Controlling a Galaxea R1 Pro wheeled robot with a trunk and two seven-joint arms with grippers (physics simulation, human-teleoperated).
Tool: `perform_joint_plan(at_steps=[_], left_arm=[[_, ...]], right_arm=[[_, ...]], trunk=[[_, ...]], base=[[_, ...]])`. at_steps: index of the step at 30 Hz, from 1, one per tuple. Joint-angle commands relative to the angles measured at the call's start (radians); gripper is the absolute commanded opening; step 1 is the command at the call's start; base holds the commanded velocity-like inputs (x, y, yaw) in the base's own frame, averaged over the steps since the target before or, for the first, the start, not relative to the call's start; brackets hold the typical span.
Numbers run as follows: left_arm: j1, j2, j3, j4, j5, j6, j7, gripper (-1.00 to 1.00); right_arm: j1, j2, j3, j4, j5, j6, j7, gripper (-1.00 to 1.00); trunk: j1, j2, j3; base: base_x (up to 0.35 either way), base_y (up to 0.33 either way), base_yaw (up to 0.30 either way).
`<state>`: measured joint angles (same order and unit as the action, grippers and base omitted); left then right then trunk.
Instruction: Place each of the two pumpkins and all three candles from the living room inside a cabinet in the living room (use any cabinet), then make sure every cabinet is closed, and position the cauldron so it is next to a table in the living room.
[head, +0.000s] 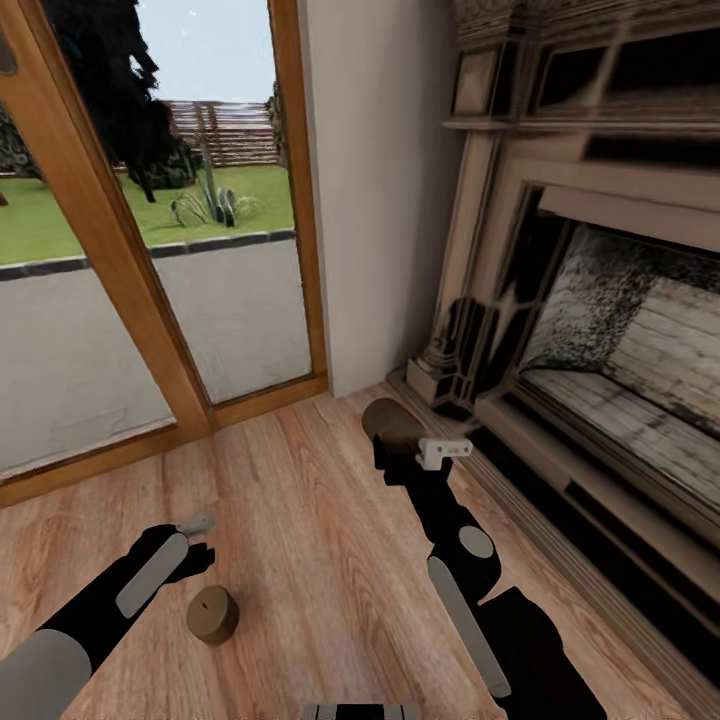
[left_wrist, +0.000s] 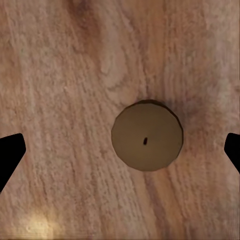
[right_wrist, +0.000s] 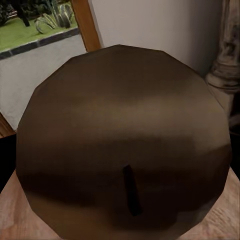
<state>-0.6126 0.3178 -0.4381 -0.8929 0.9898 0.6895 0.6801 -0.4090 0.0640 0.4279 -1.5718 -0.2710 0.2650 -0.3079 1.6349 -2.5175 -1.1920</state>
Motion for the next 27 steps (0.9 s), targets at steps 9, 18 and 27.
perform_joint_plan(at_steps=[9, 18, 27], left_arm=[[-0.001, 0.0, -0.005, -0.001, 0.011, 0.001, 0.012, 1.0], [-0.001, -0.002, -0.005, -0.003, 0.012, 0.001, 0.012, 1.0], [-0.001, -0.002, -0.007, -0.016, 0.012, -0.001, 0.012, 1.0]], right_arm=[[0.022, -0.036, 0.003, -0.002, -0.011, -0.143, 0.032, -1.0], [0.058, -0.065, 0.005, -0.001, -0.011, -0.298, 0.06, -1.0], [0.059, -0.066, 0.005, -0.001, -0.011, -0.303, 0.061, -1.0]], trunk=[[0.004, -0.003, -0.036], [0.008, -0.005, -0.071], [0.012, -0.007, -0.105]], base=[[0.0, 0.0, 0.0], [0.0, 0.0, 0.0], [0.0, 0.0, 0.0]])
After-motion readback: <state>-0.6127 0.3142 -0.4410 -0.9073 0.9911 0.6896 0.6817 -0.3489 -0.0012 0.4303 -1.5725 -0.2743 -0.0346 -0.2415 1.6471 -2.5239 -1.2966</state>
